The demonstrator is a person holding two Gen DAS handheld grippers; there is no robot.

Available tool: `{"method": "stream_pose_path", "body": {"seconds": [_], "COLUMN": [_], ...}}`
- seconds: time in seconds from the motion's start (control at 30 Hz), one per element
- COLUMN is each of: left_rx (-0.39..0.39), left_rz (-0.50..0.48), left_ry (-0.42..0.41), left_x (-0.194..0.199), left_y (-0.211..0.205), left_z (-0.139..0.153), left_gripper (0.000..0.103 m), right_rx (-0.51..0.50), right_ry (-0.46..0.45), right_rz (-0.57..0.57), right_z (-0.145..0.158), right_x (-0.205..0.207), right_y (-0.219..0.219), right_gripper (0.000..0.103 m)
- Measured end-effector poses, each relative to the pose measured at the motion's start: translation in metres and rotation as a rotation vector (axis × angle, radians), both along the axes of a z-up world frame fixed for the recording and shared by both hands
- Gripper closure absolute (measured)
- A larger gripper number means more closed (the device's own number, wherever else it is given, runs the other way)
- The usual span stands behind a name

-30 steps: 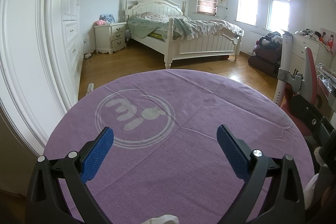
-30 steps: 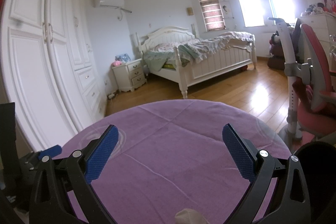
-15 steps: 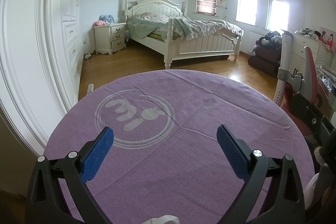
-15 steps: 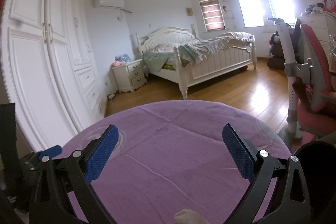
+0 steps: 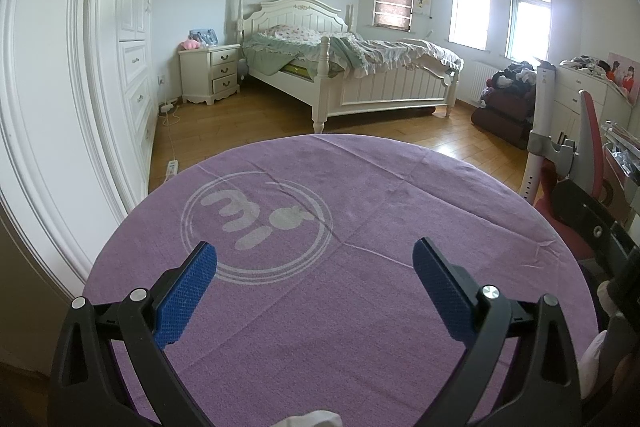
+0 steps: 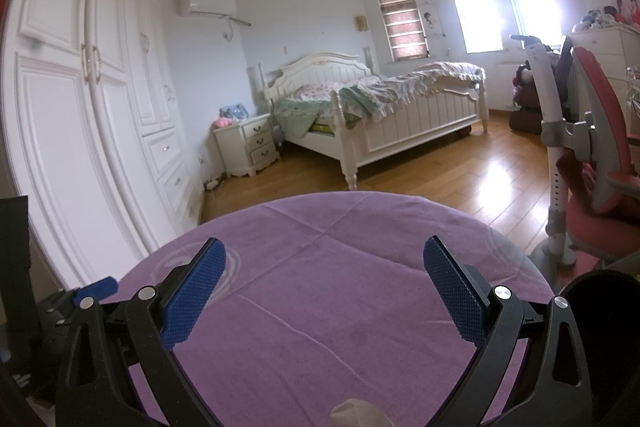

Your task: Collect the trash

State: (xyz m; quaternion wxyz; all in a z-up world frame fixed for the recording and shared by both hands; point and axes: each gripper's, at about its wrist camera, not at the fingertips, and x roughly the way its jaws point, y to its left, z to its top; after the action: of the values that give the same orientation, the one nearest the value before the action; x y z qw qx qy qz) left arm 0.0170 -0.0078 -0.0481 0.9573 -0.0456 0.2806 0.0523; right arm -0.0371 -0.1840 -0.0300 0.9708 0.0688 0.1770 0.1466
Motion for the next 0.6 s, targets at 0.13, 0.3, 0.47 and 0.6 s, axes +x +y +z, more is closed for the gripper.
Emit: {"method": "stream_pose_path", "body": {"seconds": [0.13, 0.3, 0.47, 0.6], "left_rx": [0.000, -0.001, -0.002, -0.001], "left_rz": [0.001, 0.002, 0.001, 0.005], "left_ry": [0.000, -0.001, -0.002, -0.019], "left_x": [-0.0002, -0.0004, -0.0001, -0.0017], "left_y": [0.0006, 0.0010, 0.0010, 0.0017], "left_z": [0.0006, 0.0006, 0.0004, 0.0047], "left_gripper": [0.005, 0.005, 0.005, 0.005], "right_rx": [0.000, 0.001, 0.002, 0.003], "right_ry": [0.000, 0.000, 0.001, 0.001], "right_rz": [-0.001, -0.002, -0.002, -0.002], "right_z": [-0.0001, -0.0005, -0.0004, -0.0008], "right_x": [-0.0002, -0.0001, -0.0002, -0.0002], "right_y": [0.0004, 0.0003, -0.0006, -0.0007], "right_gripper": [0.005, 0.005, 0.005, 0.005]}}
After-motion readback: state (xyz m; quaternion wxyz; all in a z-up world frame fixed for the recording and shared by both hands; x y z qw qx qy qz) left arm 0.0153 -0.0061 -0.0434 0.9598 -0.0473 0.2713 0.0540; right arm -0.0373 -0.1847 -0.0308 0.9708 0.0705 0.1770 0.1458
